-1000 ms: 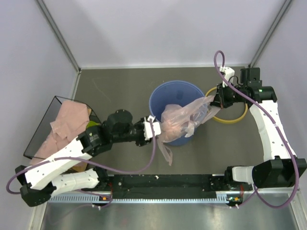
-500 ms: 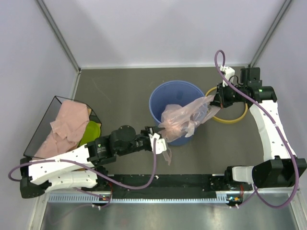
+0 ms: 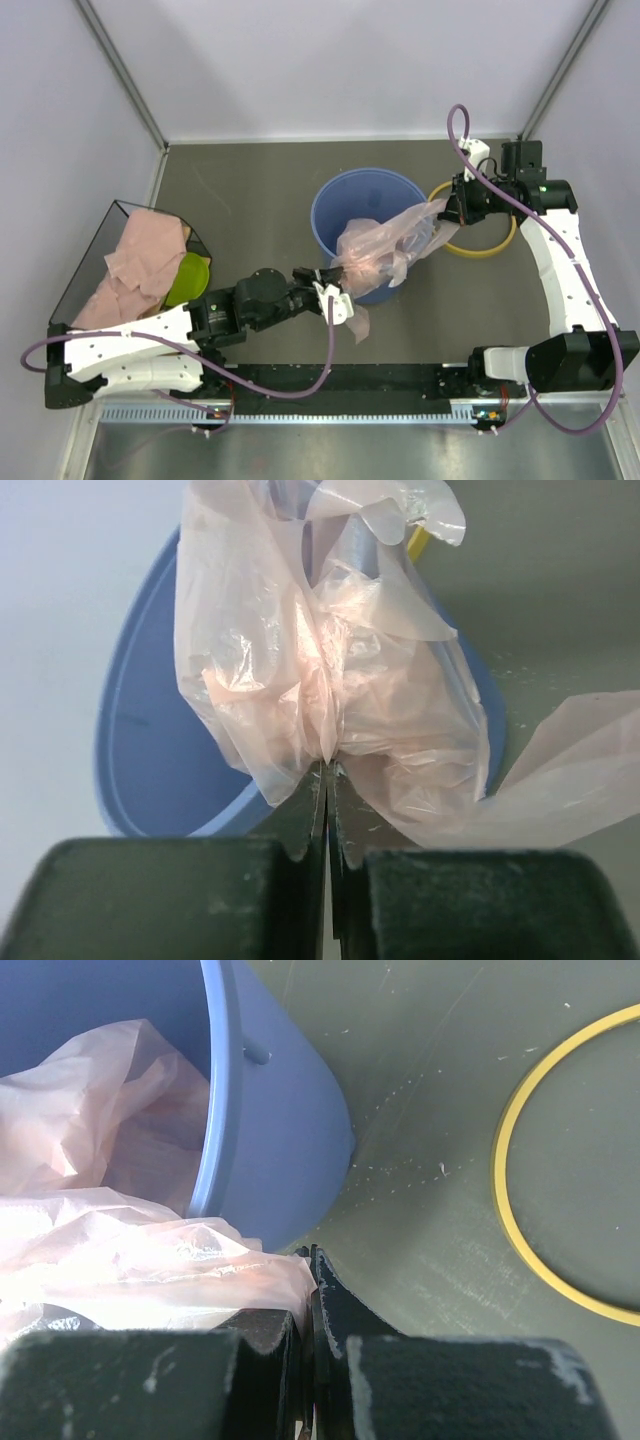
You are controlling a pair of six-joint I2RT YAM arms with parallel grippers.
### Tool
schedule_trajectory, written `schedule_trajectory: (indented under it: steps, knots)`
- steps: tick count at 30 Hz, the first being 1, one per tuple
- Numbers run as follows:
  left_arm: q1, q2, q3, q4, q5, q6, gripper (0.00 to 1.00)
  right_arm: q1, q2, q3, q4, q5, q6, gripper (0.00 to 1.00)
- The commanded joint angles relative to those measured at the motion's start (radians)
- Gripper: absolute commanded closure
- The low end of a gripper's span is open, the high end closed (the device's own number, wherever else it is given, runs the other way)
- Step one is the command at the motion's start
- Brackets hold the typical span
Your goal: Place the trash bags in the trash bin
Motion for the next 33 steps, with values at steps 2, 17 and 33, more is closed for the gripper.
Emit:
schedule_trajectory:
  steps: [2,17,33]
  knots:
    - [0.005,-0.022,0.087,-0.032,-0.087,0.016,1.0,-0.013,-0.014,0.028,0.025,-0.013,-0.009,1.0]
    - [0.535,0.098,0.335,-0.237,0.301,-0.248,1.0,-0.013,0.043,0.085,0.084,0.035,0.011,1.0]
    - [0.697,0.201,0.631,-0.506,0.965,-0.388,0.35,-0.011,0.061,0.126,0.089,-0.002,0.043,1.0]
